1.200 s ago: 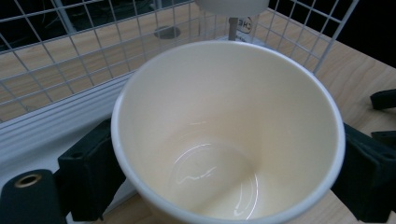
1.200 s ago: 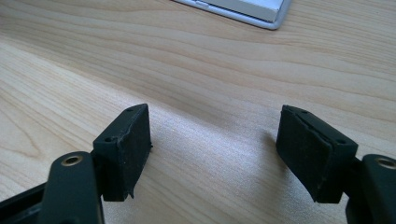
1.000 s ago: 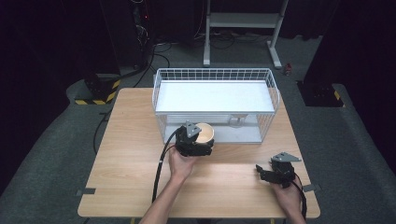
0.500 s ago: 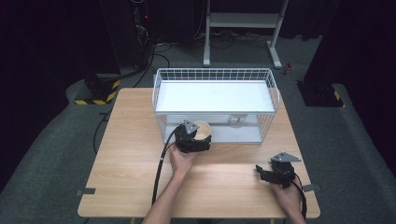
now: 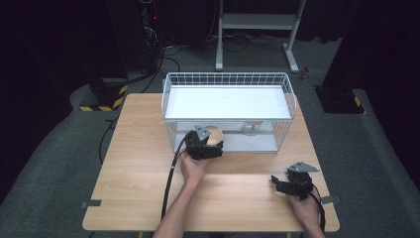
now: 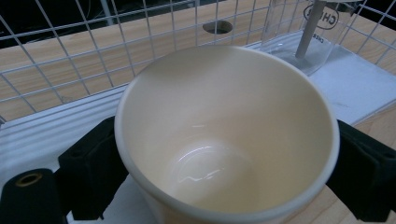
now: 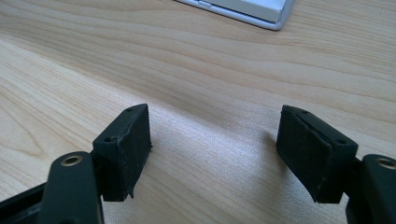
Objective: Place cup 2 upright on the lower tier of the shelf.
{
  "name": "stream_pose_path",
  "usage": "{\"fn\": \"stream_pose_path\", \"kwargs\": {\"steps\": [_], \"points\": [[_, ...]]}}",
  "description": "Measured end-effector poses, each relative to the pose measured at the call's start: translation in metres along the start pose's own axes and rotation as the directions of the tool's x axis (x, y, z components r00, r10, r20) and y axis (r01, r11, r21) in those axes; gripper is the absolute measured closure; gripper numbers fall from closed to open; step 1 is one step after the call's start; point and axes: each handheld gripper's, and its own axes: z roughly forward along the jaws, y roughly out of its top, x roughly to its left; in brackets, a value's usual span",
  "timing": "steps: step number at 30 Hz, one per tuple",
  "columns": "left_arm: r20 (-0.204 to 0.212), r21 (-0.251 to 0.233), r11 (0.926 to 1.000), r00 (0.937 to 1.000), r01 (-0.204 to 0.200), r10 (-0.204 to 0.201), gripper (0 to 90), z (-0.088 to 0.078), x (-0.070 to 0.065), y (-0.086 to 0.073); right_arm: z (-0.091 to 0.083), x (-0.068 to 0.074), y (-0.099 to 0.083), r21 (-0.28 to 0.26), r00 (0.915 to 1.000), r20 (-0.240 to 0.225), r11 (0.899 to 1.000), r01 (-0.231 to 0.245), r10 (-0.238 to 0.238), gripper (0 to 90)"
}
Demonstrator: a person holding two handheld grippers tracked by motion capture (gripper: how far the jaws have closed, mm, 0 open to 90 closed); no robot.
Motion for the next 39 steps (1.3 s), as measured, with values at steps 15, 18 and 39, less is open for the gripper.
{"fn": "stream_pose_path", "kwargs": {"steps": [15, 18, 39], "points": [[-0.023, -0.038, 0.9991, 0.9996, -0.019, 0.018, 9.4, 0.009, 0.002, -0.004, 0.0, 0.0, 0.0, 0.0, 1.0, -0.003, 1.0, 0.004, -0.004, 26.2], [-0.028, -0.034, 0.999, 0.9992, -0.029, 0.028, 9.3, 0.011, 0.003, -0.003, 0.0, 0.0, 0.0, 0.001, 1.0, -0.003, 1.0, 0.004, -0.004, 26.2], [0.005, 0.001, 0.9997, 0.9997, 0.025, -0.025, 0.0, 0.005, 0.009, 0.001, 0.0, 0.0, 0.0, 0.001, 1.0, -0.004, 1.0, 0.001, -0.001, 26.2]]}}
